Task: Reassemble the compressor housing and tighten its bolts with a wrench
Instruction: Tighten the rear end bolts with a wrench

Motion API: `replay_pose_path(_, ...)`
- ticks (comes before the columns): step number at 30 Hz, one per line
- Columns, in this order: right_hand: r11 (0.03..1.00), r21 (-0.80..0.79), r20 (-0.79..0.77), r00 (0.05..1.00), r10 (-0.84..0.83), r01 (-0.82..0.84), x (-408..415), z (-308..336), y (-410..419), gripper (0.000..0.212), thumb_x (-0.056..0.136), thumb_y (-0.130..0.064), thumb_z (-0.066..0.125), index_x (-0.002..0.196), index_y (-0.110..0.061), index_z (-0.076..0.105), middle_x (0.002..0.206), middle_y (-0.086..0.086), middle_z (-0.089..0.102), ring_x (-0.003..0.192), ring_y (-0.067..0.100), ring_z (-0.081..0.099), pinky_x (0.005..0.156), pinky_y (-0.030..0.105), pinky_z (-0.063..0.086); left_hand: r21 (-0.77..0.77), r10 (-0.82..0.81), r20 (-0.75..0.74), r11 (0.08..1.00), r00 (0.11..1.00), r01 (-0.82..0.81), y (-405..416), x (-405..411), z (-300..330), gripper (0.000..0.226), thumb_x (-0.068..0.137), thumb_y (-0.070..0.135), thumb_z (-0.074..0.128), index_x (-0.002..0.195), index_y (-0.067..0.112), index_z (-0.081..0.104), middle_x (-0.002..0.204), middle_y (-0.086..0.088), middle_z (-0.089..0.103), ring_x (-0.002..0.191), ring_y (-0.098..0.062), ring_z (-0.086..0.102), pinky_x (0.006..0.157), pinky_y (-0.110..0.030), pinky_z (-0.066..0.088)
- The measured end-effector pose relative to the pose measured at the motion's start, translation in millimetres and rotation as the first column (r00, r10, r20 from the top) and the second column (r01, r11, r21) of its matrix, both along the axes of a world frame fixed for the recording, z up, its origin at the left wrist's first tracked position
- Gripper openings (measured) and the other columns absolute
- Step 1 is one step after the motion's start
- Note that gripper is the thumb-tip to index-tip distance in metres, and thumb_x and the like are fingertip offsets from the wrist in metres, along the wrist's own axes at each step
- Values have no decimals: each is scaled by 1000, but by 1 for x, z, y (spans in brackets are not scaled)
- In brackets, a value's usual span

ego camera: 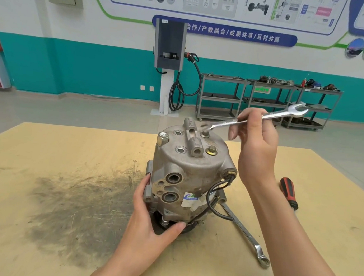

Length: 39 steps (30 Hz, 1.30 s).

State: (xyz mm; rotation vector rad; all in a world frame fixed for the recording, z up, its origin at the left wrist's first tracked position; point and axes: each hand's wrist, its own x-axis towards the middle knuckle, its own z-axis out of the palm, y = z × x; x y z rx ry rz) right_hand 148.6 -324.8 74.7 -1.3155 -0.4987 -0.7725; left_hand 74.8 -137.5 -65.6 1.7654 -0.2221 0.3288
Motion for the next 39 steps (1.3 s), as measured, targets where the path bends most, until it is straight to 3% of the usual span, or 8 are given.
replay_pose_path(5, 953, 231, -313, 913, 262, -194, 3, 3, -4, 33, 106, -26, 30, 85, -13, 51, 52, -4, 51, 53, 12, 48, 56, 22, 41, 9, 8, -1, 1000, 1000, -8, 0, 0, 0, 103, 57, 58, 77, 118, 83, -2, 122, 55, 42, 115, 24, 46, 83, 9, 31)
replay_pose_path(9, 877, 374, -406, 797, 447, -301, 3, 4, -6, 33, 106, -27, 29, 85, -12, 50, 51, -2, 47, 47, 10, 46, 47, 19, 42, 5, 0, -1, 1000, 1000, 0, 0, 0, -1, 103, 58, 58, 78, 122, 80, 0, 124, 50, 45, 115, 20, 49, 85, 7, 33)
replay_pose_path(18, 910, 282, -363, 844, 396, -305, 1, 5, -6, 32, 106, -27, 31, 87, -13, 52, 53, -1, 52, 52, 12, 49, 52, 20, 45, -6, -4, 5, 1000, 1000, 4, 1, 0, -1, 100, 58, 59, 77, 121, 81, 2, 124, 50, 44, 118, 20, 47, 85, 6, 33)
replay_pose_path(23, 915, 269, -333, 862, 382, -301, 2, 3, -5, 33, 106, -27, 29, 87, -13, 52, 54, -1, 54, 53, 12, 50, 54, 20, 44, -17, -18, 19, 1000, 1000, 18, 1, 0, -2, 100, 58, 61, 75, 125, 78, 3, 129, 48, 43, 122, 17, 46, 94, -10, 36)
replay_pose_path(32, 864, 342, -392, 779, 489, -370, 8, 1, -9, 31, 106, -27, 29, 89, -12, 50, 52, 1, 52, 47, 11, 50, 49, 20, 45, -14, -29, 18, 999, 999, 30, 1, 1, -2, 99, 61, 60, 74, 131, 71, 6, 131, 43, 45, 125, 12, 47, 101, -17, 34)
replay_pose_path(35, 867, 317, -407, 770, 491, -386, 10, 2, -12, 30, 106, -28, 29, 91, -12, 49, 53, 2, 53, 47, 11, 51, 49, 19, 46, -7, -27, 17, 1000, 999, 27, 1, 2, -4, 99, 62, 55, 76, 133, 69, 7, 129, 43, 46, 123, 14, 47, 98, -12, 36)
replay_pose_path(39, 870, 280, -419, 764, 490, -405, 14, 5, -17, 30, 105, -30, 30, 92, -12, 51, 55, 4, 55, 51, 14, 51, 50, 22, 47, -1, -17, 27, 1000, 999, 17, 4, 6, -9, 100, 75, 28, 82, 128, 73, 10, 126, 45, 47, 120, 16, 49, 90, 3, 35)
